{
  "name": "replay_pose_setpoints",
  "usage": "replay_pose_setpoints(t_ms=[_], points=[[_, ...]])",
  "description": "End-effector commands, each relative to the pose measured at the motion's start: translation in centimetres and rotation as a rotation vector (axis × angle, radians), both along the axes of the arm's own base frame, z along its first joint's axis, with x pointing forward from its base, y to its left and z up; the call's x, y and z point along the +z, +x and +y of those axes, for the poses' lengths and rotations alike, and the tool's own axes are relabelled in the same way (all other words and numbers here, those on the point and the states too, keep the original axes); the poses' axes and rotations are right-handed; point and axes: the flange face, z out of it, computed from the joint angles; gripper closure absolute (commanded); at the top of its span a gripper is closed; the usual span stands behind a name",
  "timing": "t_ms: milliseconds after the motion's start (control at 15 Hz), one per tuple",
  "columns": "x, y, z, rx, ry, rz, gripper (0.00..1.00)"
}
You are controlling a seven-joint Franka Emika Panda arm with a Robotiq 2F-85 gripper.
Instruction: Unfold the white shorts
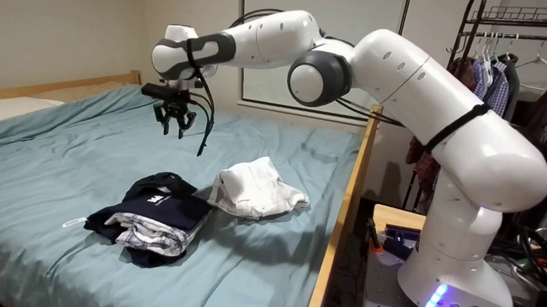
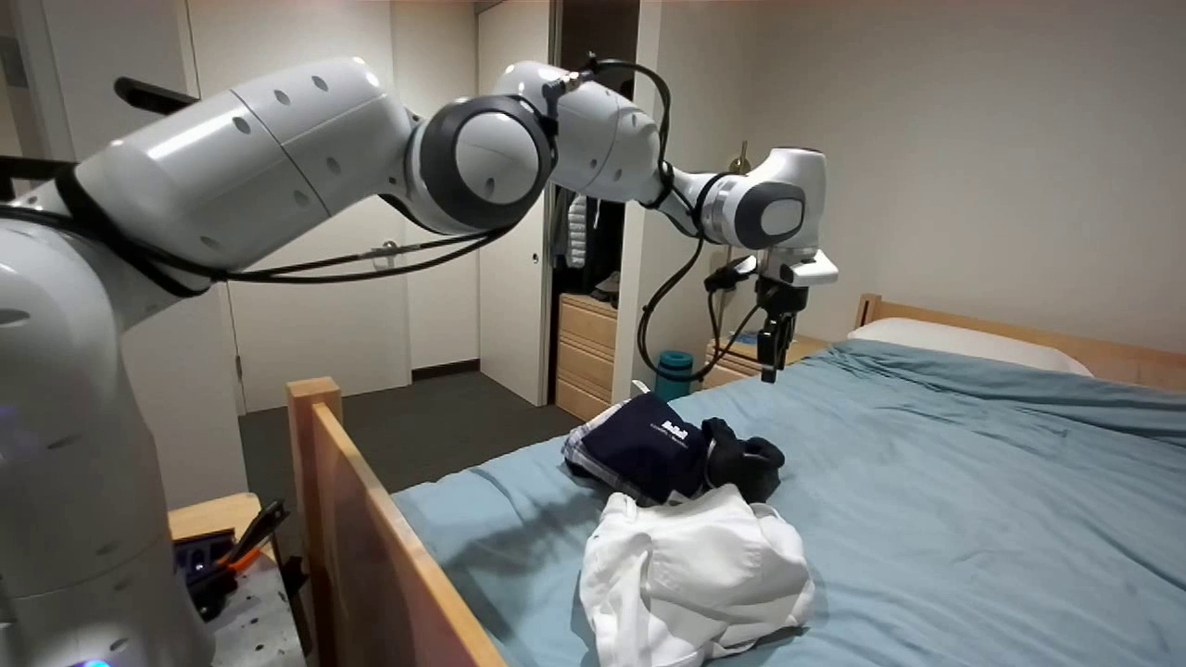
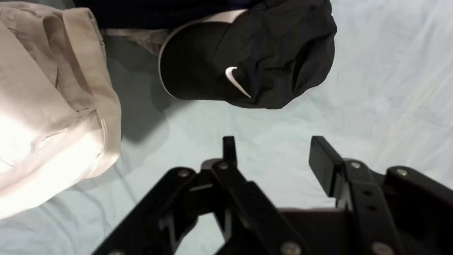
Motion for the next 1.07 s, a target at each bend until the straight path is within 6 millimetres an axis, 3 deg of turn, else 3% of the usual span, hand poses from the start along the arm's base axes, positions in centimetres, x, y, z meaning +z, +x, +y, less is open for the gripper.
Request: replay_pose_setpoints(t_ms=[0, 200, 533, 733, 800, 1000], points=[[1.5, -0.1, 2.0, -0.03, 0.035, 0.024, 0.14], [1.5, -0.3, 5.7, -0.009, 0.047, 0.058, 0.0], [2.6, -3.0, 17.1, -0.016, 0.094, 0.207, 0.0], [4.2, -5.5, 22.5, -0.026, 0.145, 0.241, 0.0], [4.7, -6.4, 24.3, 0.05, 0.174, 0.243, 0.0], [5.6, -9.2, 26.6, 0.199, 0.213, 0.26, 0.0]])
